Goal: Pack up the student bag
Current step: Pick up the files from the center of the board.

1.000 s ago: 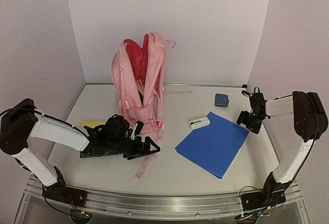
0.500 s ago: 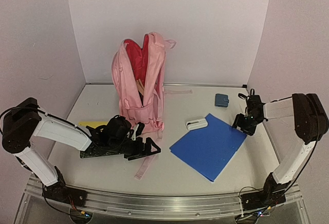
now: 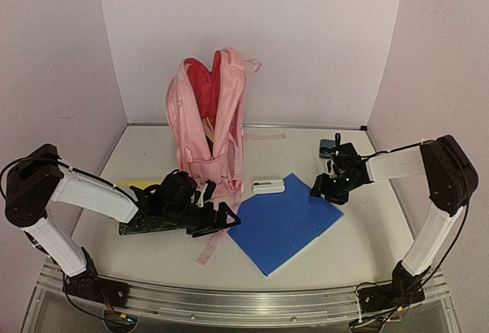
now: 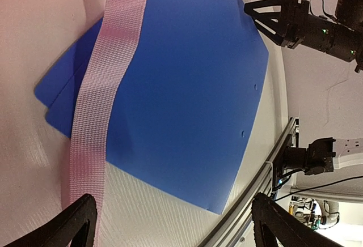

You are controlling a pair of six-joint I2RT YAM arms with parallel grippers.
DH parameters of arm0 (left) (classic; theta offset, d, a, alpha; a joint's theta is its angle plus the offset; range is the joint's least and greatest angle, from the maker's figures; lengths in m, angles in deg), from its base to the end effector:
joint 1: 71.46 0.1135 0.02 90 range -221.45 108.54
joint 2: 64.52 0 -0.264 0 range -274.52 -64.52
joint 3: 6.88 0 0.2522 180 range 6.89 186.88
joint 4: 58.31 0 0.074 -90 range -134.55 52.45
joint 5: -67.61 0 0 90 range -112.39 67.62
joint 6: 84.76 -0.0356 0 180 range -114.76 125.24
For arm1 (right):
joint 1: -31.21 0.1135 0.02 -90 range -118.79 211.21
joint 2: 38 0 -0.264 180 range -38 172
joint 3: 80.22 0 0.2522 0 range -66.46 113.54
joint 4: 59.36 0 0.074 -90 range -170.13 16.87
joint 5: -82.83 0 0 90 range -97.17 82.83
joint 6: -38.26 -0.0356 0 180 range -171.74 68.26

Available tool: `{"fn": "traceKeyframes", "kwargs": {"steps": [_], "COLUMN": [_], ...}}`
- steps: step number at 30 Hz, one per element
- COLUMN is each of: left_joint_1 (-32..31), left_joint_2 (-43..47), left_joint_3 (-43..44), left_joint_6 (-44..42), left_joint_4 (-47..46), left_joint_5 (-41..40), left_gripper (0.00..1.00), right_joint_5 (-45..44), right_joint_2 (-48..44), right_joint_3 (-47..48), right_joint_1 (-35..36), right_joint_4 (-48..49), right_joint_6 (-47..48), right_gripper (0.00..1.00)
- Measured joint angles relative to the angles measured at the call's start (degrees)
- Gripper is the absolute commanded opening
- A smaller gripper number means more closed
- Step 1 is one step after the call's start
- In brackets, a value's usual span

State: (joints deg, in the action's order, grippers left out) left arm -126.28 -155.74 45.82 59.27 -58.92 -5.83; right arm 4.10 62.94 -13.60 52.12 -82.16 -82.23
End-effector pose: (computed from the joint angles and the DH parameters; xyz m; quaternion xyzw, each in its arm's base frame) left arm 0.1693 -0.2578 0.1539 0.0694 0.8886 -0.4287 0.1475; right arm 0.3128 0.1270 0.1390 0.0520 0.9535 0.2070 0.2129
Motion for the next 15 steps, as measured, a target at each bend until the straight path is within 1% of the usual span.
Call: {"fn": "traceKeyframes", "kwargs": {"steps": [4, 11, 15], "left_joint_1": [0.0, -0.1, -1.4], "left_joint_2": [0.1, 0.0, 0.0], "left_joint_3": [-1.5, -3.0, -2.7], "left_joint_6": [2.3, 6.7, 8.1], "left_joint_4": [-0.4, 0.2, -0.1], "left_joint_5": [-0.4, -0.2, 0.2], "left_gripper": [0.93, 0.83, 0.77], "right_joint_5": [2.5, 6.0, 8.1], "right_joint_2": [-0.9, -4.9, -6.5], "right_joint_3": [-1.5, -5.8, -8.1], "right_joint_1": [1.7, 1.7, 1.7], "right_joint_4": [1.4, 1.7, 1.9], "right_joint_6": [-2.2, -3.4, -3.6], "right_gripper": [0.61, 0.62, 0.61]}}
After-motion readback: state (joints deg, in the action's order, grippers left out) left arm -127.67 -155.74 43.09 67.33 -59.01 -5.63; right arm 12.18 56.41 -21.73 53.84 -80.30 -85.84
